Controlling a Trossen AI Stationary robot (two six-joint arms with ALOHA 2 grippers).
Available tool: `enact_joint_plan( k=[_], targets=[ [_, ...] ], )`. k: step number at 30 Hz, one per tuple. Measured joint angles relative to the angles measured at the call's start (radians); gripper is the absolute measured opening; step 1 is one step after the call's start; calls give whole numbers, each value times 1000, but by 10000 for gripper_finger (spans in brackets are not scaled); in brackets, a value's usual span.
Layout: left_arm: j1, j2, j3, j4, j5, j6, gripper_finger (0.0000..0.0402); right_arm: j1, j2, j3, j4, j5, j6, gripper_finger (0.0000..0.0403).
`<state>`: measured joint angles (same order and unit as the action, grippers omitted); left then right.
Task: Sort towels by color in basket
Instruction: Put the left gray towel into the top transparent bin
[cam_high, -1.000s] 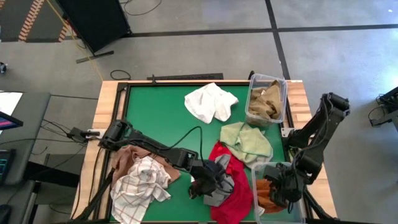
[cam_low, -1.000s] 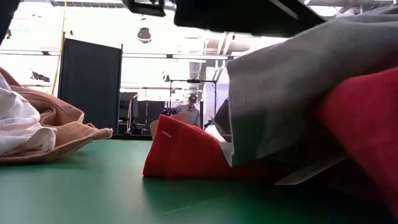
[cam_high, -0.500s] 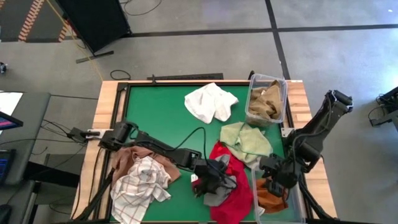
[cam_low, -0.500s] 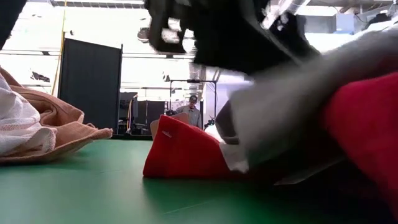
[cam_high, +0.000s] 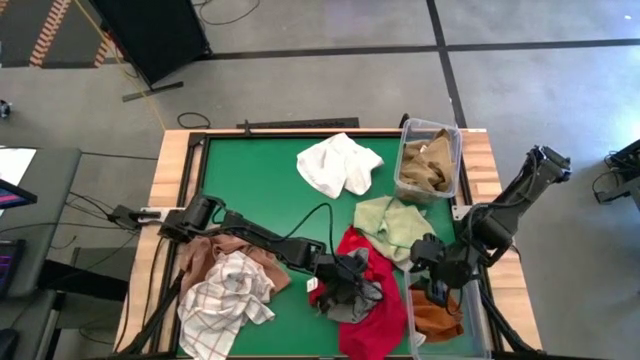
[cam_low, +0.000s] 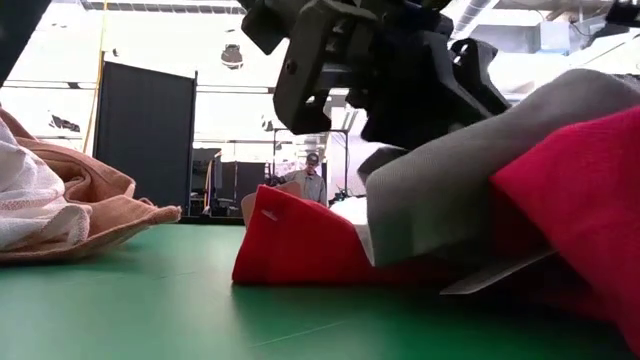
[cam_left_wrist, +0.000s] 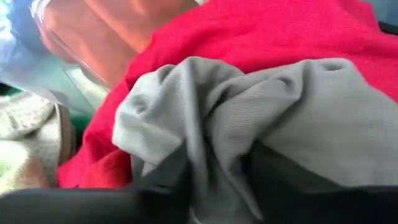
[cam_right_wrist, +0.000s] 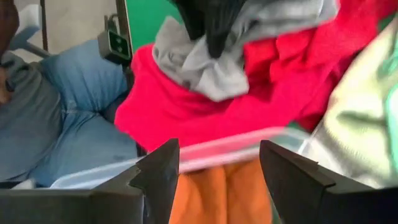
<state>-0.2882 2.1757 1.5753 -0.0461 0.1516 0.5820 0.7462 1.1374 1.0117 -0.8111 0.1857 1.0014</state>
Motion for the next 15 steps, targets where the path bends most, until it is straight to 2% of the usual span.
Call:
enact_joint_plan(
  k=[3, 4, 10, 15],
  targets=[
    [0, -5, 0, -23, -1, 29, 26, -19, 0, 4, 4, 15, -39, 249],
    [0, -9, 0, -25, -4, 37, 15, -26, 0, 4, 2, 24, -47, 249],
    [0, -76, 0, -75, -101, 80, 5, -53, 24, 4, 26, 82, -126, 249],
    [0, -153, 0, -133, -197, 115, 3, -72, 51, 4, 150, 83, -265, 249]
  ],
)
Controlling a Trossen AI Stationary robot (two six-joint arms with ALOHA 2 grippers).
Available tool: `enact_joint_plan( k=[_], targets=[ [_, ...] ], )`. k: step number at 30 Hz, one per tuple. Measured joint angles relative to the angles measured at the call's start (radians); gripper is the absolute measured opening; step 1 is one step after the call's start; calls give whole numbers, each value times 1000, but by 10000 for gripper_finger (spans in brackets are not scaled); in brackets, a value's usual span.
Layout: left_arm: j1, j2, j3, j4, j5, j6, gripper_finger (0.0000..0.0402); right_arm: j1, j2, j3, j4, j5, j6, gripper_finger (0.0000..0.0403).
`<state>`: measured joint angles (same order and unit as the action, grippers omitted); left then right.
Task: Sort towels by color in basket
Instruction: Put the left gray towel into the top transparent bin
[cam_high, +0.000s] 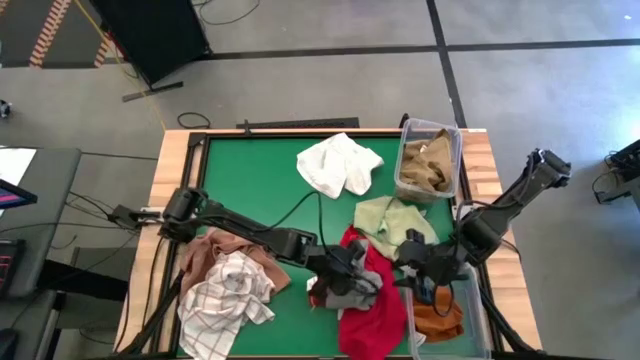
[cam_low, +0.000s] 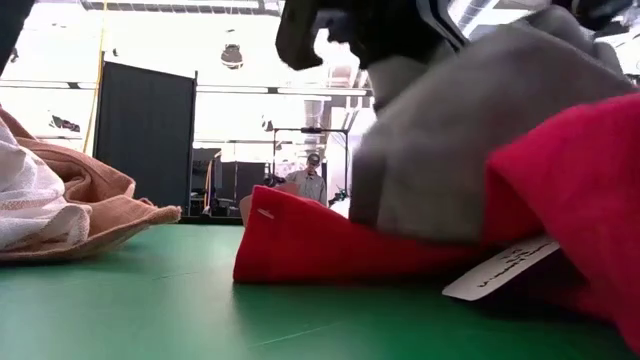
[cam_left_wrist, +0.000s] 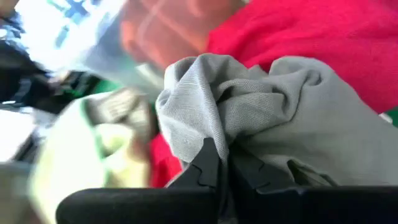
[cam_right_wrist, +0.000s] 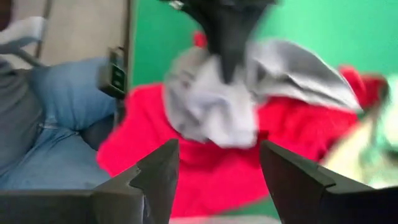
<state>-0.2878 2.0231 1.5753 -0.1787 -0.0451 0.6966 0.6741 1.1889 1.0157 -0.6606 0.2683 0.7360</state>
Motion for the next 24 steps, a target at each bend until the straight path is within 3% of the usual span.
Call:
enact_joint_plan(
  k=[7, 16, 24],
  targets=[
    [17, -83, 0, -90, -111, 27, 2, -23, 66, 0, 172, 33, -196, 249],
    [51, -121, 0, -121, -105, -24, 1, -77, 208, 0, 173, 176, -266, 249],
    [48, -120, 0, -169, -64, -44, 1, -138, 295, 0, 191, 177, -258, 249]
  ],
)
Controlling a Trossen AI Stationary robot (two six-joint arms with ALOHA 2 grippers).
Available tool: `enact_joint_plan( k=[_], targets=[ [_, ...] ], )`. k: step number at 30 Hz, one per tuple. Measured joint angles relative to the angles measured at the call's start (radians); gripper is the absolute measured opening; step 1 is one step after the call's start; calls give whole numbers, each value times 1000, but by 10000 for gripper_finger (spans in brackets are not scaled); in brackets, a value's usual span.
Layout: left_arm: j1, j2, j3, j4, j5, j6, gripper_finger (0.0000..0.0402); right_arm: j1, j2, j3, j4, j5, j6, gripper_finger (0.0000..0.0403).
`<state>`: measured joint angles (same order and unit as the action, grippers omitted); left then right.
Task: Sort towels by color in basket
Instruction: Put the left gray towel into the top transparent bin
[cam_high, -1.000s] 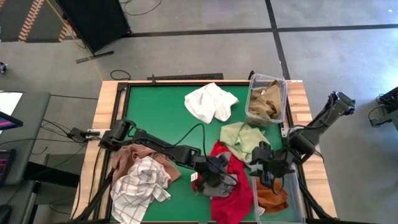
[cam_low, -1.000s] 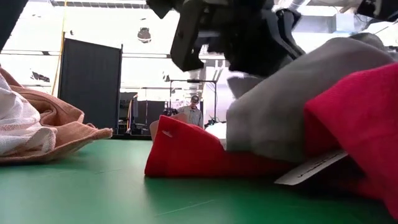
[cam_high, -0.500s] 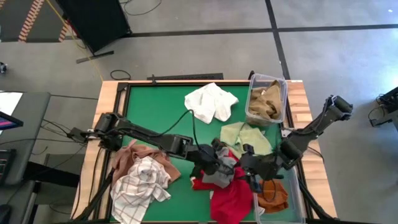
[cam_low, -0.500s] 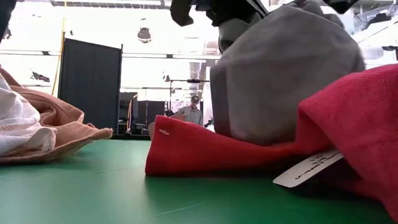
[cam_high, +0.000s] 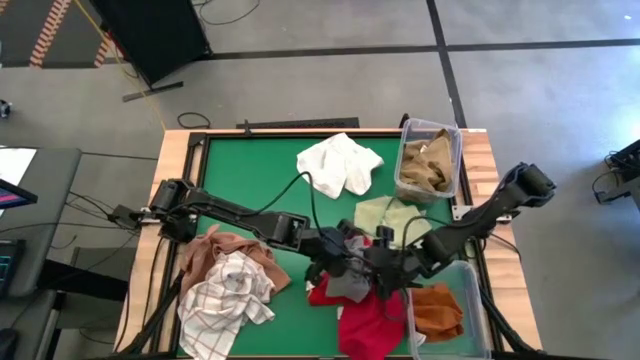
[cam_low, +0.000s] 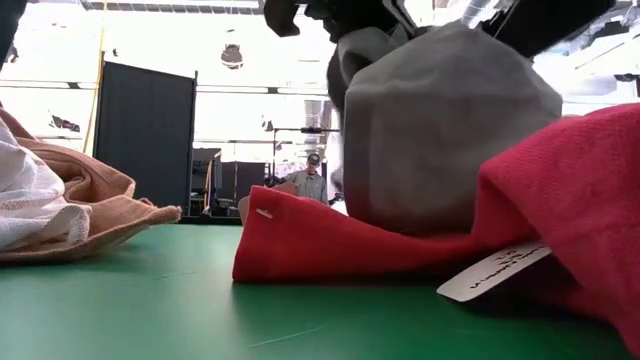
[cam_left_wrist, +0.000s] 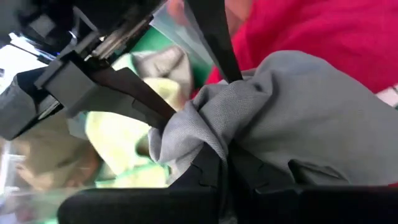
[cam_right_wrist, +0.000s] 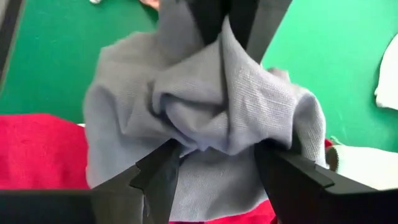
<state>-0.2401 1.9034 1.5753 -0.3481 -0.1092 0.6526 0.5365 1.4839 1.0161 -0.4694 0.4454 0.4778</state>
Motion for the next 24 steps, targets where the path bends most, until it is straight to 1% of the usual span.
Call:
enact_joint_plan(
  k=[3, 6, 11, 16, 21, 24],
  targets=[
    [0, 0, -1, -48, 26, -24, 1, -5, 23, 0, 25, -27, -5, 249],
    [0, -1, -31, -59, 38, -48, 1, -4, 37, 0, 52, -56, -8, 249],
    [0, 0, -97, -29, 53, -74, 1, -1, 43, 0, 123, -101, -12, 249],
    [0, 0, -160, 23, 53, -103, 1, 9, 46, -1, 163, -107, -28, 249],
    [3, 11, -181, 32, 72, -121, 1, 33, 114, -11, 223, -166, -68, 253],
    [5, 15, -222, 60, 81, -127, 1, 35, 161, -11, 244, -173, -69, 262]
  ],
)
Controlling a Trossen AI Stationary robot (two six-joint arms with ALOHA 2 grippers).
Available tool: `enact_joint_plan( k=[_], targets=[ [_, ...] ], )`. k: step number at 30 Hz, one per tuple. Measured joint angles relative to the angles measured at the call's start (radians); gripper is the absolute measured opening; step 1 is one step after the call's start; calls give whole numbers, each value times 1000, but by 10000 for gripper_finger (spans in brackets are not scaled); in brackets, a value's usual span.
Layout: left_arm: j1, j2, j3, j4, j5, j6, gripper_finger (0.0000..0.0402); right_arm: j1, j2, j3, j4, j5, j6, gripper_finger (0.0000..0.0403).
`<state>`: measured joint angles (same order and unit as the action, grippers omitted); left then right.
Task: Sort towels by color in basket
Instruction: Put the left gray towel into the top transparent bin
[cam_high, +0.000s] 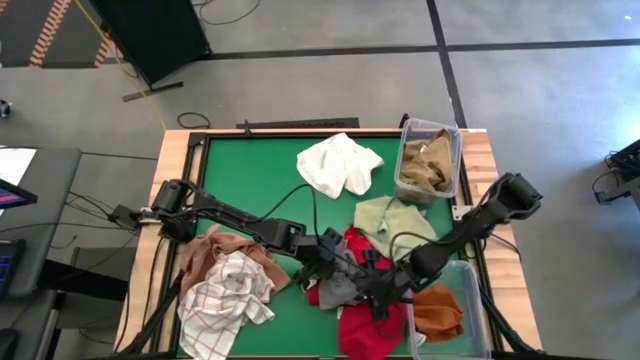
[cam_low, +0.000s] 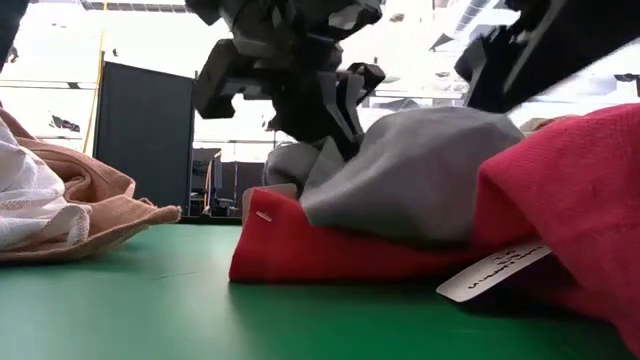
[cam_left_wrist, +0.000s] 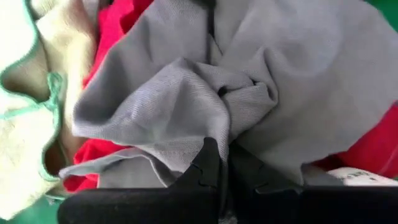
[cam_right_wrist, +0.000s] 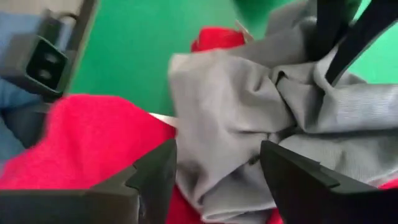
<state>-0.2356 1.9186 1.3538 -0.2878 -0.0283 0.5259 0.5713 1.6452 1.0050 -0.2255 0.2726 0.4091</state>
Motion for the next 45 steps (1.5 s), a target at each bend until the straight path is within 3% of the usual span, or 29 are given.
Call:
enact_joint_plan(
  k=[5, 13, 18, 21, 25, 34, 35, 39, 45],
  targets=[
    [1, 0, -38, 42, 19, -10, 1, -13, 48, 0, 23, 0, -5, 293],
    [1, -1, -56, 80, 48, -23, 2, -62, 120, 1, 48, -13, -27, 376],
    [2, -1, -56, 97, 85, -27, 2, -103, 144, 3, 57, -7, -26, 383],
    [2, -1, -56, 97, 85, -26, 2, -128, 137, 5, 93, -4, -26, 353],
    [2, -1, -56, 102, 88, -24, 2, -150, 121, 6, 117, 2, -51, 284],
    [2, -1, -56, 119, 86, -22, 2, -167, 122, 4, 144, -3, -128, 40],
    [2, -1, -56, 119, 84, -17, 2, -167, 123, 6, 145, -6, -142, 26],
    [1, -8, -56, 115, 31, -8, 13, -169, 123, 37, 95, -1, -147, 25],
    [0, -62, -58, 101, -30, -10, 80, -165, 123, 152, -95, 90, -171, 25]
  ],
)
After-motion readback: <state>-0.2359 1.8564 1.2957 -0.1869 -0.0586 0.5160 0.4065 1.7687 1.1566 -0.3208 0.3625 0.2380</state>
